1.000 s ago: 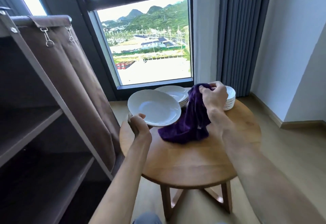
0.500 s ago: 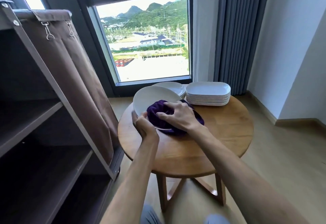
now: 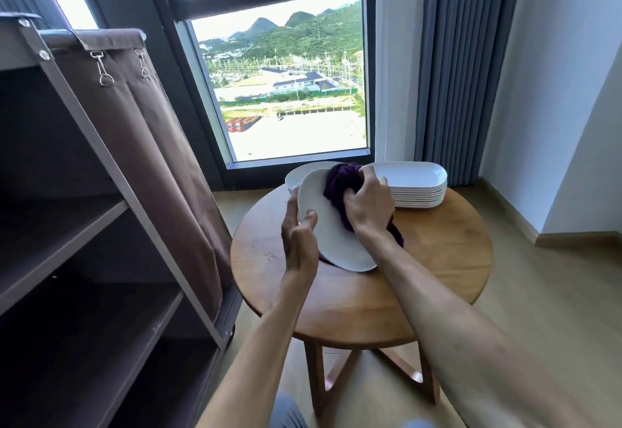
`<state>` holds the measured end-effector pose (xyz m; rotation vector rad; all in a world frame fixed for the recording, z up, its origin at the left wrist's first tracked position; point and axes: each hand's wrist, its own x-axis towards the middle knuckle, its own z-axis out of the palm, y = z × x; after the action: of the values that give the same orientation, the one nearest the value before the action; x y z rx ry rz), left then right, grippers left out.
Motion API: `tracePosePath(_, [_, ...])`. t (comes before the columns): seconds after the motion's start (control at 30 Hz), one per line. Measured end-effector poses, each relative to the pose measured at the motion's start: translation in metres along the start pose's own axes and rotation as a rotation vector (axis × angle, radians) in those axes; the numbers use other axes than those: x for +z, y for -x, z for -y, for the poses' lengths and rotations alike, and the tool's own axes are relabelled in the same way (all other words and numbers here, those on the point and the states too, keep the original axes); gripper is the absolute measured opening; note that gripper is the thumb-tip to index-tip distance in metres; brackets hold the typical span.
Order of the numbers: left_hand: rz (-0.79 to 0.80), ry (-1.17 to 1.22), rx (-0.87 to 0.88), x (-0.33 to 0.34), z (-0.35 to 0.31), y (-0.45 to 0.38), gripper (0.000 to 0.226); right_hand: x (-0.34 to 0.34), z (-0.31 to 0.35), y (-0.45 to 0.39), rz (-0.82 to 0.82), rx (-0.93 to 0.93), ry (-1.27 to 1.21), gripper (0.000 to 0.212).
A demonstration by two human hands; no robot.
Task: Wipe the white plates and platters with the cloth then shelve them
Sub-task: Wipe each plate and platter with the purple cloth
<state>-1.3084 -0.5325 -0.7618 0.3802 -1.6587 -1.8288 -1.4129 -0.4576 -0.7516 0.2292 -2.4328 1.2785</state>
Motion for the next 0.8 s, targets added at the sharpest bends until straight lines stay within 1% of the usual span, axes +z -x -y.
tracePosePath(0.07, [0.010, -0.017, 0.013, 0.006, -0.005, 0.000, 0.057, 0.005, 0.017, 0.004, 0.011, 0.001, -0.190, 0.023])
tracePosePath(0.1, [-0.005, -0.011, 0.007, 0.008, -0.006, -0.002, 0.054, 0.006, 0.025, 0.008, 0.048, -0.006, -0.283, 0.023])
tracePosePath(0.13, [-0.029, 0.009, -0.007, 0.010, -0.007, -0.003, 0.049, 0.006, 0.031, 0.011, 0.114, -0.008, -0.363, 0.023])
tracePosePath(0.17, [-0.057, 0.038, -0.024, 0.011, -0.008, -0.005, 0.045, 0.005, 0.035, 0.013, 0.208, 0.002, -0.429, 0.023])
tracePosePath(0.2, [-0.086, 0.060, -0.028, 0.010, -0.007, -0.009, 0.045, 0.004, 0.036, 0.013, 0.316, 0.023, -0.478, 0.023])
tracePosePath(0.27, [-0.126, 0.055, -0.005, 0.005, -0.004, -0.015, 0.057, -0.003, 0.033, 0.009, 0.511, 0.068, -0.496, 0.018])
tracePosePath(0.33, [-0.147, 0.072, -0.002, 0.001, 0.001, -0.018, 0.066, -0.011, 0.031, 0.002, 0.644, 0.087, -0.412, 0.016])
tracePosePath(0.37, [-0.155, 0.102, -0.017, 0.000, 0.005, -0.018, 0.066, -0.014, 0.031, -0.001, 0.688, 0.079, -0.339, 0.016])
tracePosePath(0.47, [-0.185, 0.157, -0.077, 0.002, 0.015, -0.015, 0.051, -0.020, 0.031, -0.009, 0.766, 0.058, -0.064, 0.021])
tracePosePath(0.53, [-0.225, 0.169, -0.102, -0.002, 0.020, -0.018, 0.048, -0.023, 0.022, -0.013, 0.807, 0.110, 0.115, 0.024])
tracePosePath(0.57, [-0.237, 0.156, -0.085, -0.006, 0.021, -0.020, 0.048, -0.024, 0.015, -0.013, 0.795, 0.145, 0.210, 0.023])
tracePosePath(0.6, [-0.236, 0.124, -0.054, -0.010, 0.021, -0.022, 0.049, -0.026, 0.007, -0.012, 0.746, 0.181, 0.295, 0.024])
tracePosePath(0.67, [-0.191, 0.039, 0.012, -0.015, 0.017, -0.024, 0.051, -0.025, -0.008, -0.005, 0.571, 0.204, 0.371, 0.028])
tracePosePath(0.73, [-0.114, -0.003, 0.035, -0.015, 0.011, -0.022, 0.053, -0.020, -0.013, -0.001, 0.373, 0.143, 0.304, 0.023])
tracePosePath(0.8, [-0.050, -0.022, 0.030, -0.014, 0.010, -0.017, 0.058, -0.015, -0.006, -0.002, 0.227, 0.108, 0.133, 0.013])
